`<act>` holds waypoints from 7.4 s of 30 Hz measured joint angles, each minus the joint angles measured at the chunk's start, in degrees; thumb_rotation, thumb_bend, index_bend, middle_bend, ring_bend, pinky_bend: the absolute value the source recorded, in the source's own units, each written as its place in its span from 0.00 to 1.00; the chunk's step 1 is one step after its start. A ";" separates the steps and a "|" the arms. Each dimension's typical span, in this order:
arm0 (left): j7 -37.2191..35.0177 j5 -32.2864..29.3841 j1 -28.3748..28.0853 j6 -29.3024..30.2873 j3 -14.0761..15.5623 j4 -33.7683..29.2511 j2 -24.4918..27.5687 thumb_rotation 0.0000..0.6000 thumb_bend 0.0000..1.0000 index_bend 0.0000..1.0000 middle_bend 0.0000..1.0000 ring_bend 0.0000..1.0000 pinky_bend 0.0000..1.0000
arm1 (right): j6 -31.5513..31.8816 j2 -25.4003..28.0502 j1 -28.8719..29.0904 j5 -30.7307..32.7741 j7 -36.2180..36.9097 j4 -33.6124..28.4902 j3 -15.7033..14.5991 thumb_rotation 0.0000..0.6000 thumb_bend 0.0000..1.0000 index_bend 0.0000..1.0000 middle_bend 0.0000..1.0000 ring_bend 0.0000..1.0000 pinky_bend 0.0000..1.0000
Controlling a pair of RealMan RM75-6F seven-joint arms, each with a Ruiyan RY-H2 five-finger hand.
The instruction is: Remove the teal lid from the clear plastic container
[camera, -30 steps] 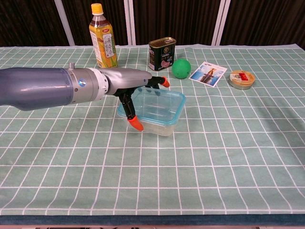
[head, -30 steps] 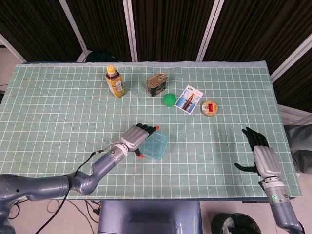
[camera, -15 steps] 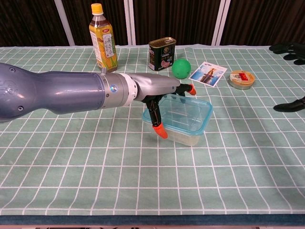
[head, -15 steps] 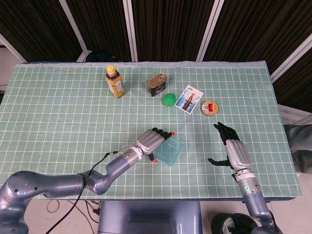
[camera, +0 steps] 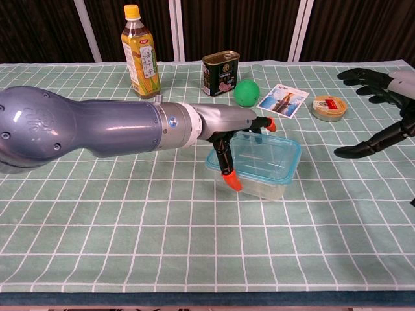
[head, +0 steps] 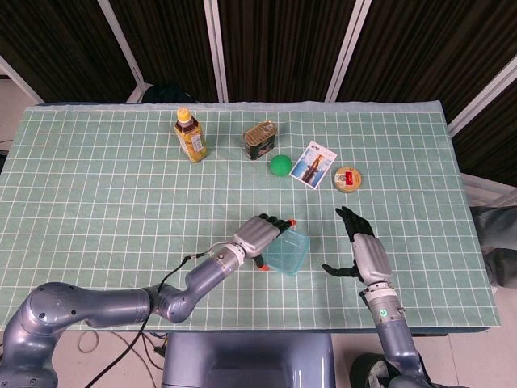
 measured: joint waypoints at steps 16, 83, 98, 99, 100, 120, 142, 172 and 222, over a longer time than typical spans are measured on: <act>-0.71 -3.67 -3.76 -1.46 0.30 -0.80 1.32 1.00 0.05 0.04 0.18 0.17 0.33 | 3.63 -4.83 -0.14 3.84 -2.58 -2.26 -0.35 1.00 0.16 0.00 0.00 0.00 0.00; -6.60 -7.15 -7.36 -1.92 2.79 -2.17 2.04 1.00 0.05 0.04 0.18 0.17 0.33 | 3.95 -9.50 -1.86 3.25 -0.11 -0.43 -2.02 1.00 0.16 0.00 0.00 0.00 0.00; -6.80 -7.18 -8.43 -2.64 3.75 -1.70 1.49 1.00 0.05 0.04 0.17 0.17 0.36 | 3.01 -10.47 -2.42 6.95 4.32 -2.17 0.66 1.00 0.16 0.00 0.00 0.00 0.00; -6.80 -7.19 -8.48 -2.62 3.77 -1.67 1.46 1.00 0.05 0.04 0.17 0.17 0.36 | 3.00 -10.52 -2.40 7.09 4.29 -2.21 0.73 1.00 0.16 0.00 0.00 0.00 0.00; -6.79 -7.21 -8.56 -2.60 3.82 -1.60 1.39 1.00 0.05 0.04 0.17 0.17 0.36 | 3.02 -10.60 -2.37 7.23 4.21 -2.24 0.77 1.00 0.16 0.00 0.00 0.00 0.00; -8.96 -7.28 -9.28 -5.04 3.39 -1.58 1.98 1.00 0.05 0.01 0.12 0.15 0.34 | 3.21 -11.69 -1.82 6.75 5.26 0.86 1.90 1.00 0.16 0.00 0.00 0.00 0.00; -11.11 -7.68 -11.24 -5.69 4.97 -1.29 2.97 1.00 0.00 0.00 0.00 0.00 0.18 | 4.02 -13.06 -2.91 -0.77 10.68 7.16 0.20 1.00 0.16 0.30 0.01 0.00 0.00; -11.72 -7.35 -11.34 -5.18 5.96 -3.71 5.68 1.00 0.00 0.00 0.00 0.00 0.00 | 2.74 -13.73 -3.12 0.96 10.81 6.01 0.96 1.00 0.30 0.43 0.04 0.00 0.00; -15.23 -0.73 -5.01 2.12 2.61 -14.40 17.36 1.00 0.00 0.00 0.00 0.00 0.00 | 3.08 -13.97 -1.63 5.44 10.01 6.11 6.65 1.00 0.61 0.74 0.09 0.00 0.00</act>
